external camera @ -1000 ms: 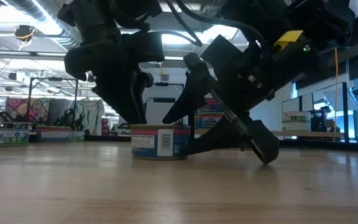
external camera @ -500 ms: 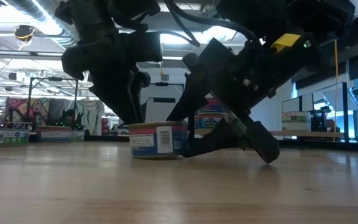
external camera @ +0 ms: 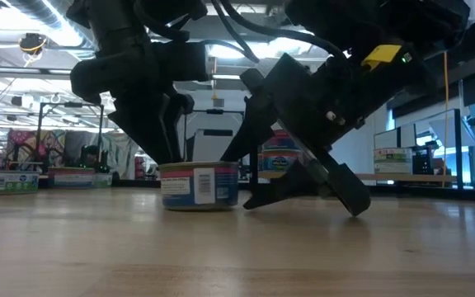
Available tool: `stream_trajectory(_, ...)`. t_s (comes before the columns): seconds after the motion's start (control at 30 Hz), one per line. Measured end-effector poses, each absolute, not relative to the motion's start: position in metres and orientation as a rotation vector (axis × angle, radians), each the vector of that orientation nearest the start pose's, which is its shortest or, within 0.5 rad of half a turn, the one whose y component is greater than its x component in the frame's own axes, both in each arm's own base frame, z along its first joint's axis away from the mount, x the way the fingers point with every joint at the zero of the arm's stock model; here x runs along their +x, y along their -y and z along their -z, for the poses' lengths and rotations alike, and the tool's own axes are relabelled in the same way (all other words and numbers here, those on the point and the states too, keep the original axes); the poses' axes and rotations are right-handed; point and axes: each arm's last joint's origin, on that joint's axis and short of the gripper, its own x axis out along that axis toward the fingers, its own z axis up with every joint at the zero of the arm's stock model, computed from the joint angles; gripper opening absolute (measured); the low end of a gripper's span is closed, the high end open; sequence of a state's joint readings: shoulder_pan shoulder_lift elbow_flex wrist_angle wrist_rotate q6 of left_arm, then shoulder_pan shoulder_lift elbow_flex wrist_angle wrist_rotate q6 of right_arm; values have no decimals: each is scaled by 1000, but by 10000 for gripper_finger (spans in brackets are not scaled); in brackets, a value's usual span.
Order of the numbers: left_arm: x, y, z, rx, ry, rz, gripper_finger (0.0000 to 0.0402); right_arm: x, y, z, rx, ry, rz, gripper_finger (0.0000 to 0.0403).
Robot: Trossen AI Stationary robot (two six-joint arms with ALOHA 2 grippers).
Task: Stack canned seafood by type on shelf
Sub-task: Stack the blue tuna can on top of the blue tuna can
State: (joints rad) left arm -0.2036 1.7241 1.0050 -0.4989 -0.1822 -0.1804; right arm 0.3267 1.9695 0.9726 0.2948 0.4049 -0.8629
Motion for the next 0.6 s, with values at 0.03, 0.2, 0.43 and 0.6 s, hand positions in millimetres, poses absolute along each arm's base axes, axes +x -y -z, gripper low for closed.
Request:
stream_trajectory(0.03, 312, 59, -158, 74, -1190, -89, 186, 362, -111, -112, -1090, -657, -219, 269)
stream_trajectory(0.2, 308, 59, -156, 60, -1197, -103, 186, 363, -111, -112, -1110, -646, -214, 269)
stream_trajectory(0.43, 304, 62, -151, 48, -1178, -115, 186, 365, -110, -112, -1103, -627, -215, 269)
stream_trajectory(0.6, 304, 63, -152, 55, -1175, -115, 186, 367, -104, -112, -1118, -630, -217, 269)
